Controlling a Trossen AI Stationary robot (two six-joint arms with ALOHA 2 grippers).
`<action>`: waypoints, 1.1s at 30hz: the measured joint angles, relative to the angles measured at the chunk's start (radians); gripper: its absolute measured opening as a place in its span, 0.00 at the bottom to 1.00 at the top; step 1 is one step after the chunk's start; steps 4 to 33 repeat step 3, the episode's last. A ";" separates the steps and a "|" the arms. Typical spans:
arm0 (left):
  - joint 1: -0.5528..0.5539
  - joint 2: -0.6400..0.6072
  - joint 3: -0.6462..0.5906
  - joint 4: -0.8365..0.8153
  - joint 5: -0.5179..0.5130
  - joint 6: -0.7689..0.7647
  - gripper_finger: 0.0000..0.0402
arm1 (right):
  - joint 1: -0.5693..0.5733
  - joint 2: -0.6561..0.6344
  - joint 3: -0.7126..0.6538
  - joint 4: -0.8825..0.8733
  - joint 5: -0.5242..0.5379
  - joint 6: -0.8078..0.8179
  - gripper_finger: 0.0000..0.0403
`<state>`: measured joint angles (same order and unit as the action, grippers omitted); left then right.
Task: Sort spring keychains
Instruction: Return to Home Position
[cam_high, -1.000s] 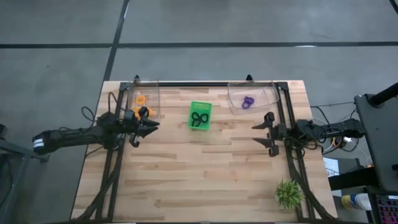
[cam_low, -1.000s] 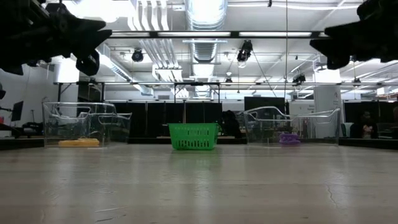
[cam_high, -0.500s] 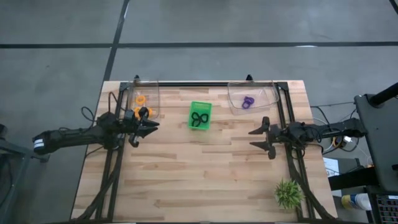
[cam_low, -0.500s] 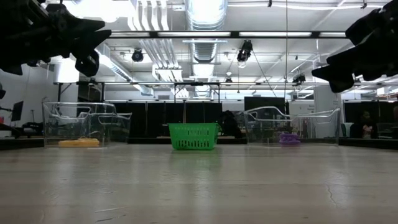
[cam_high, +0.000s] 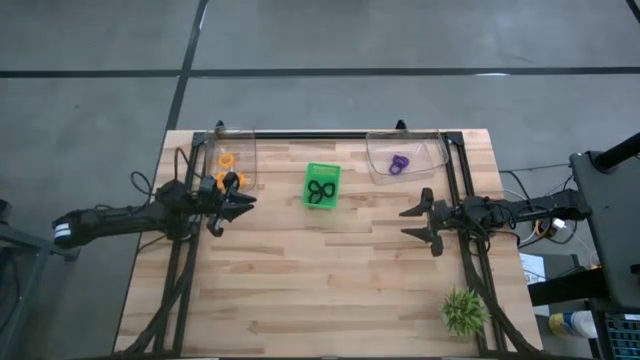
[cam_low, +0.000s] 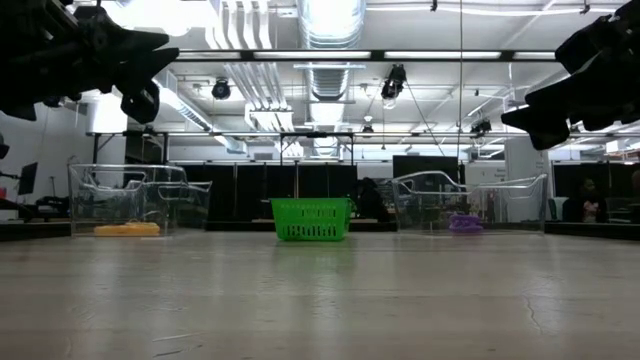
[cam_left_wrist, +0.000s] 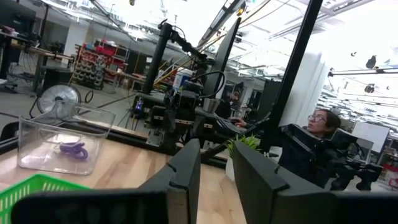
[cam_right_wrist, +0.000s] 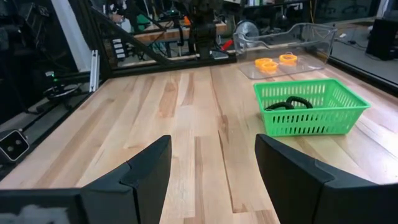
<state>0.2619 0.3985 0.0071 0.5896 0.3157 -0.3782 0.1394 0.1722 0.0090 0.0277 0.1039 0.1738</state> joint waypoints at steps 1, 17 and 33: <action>0.000 0.000 0.000 0.000 0.000 0.000 0.22 | 0.000 0.000 0.000 0.000 0.000 0.001 0.56; 0.000 0.000 0.000 0.000 0.000 0.000 0.22 | 0.000 0.000 0.000 0.000 0.000 0.000 0.56; 0.000 0.000 0.000 0.000 0.000 0.000 0.22 | 0.000 0.000 0.000 0.000 0.000 0.000 0.56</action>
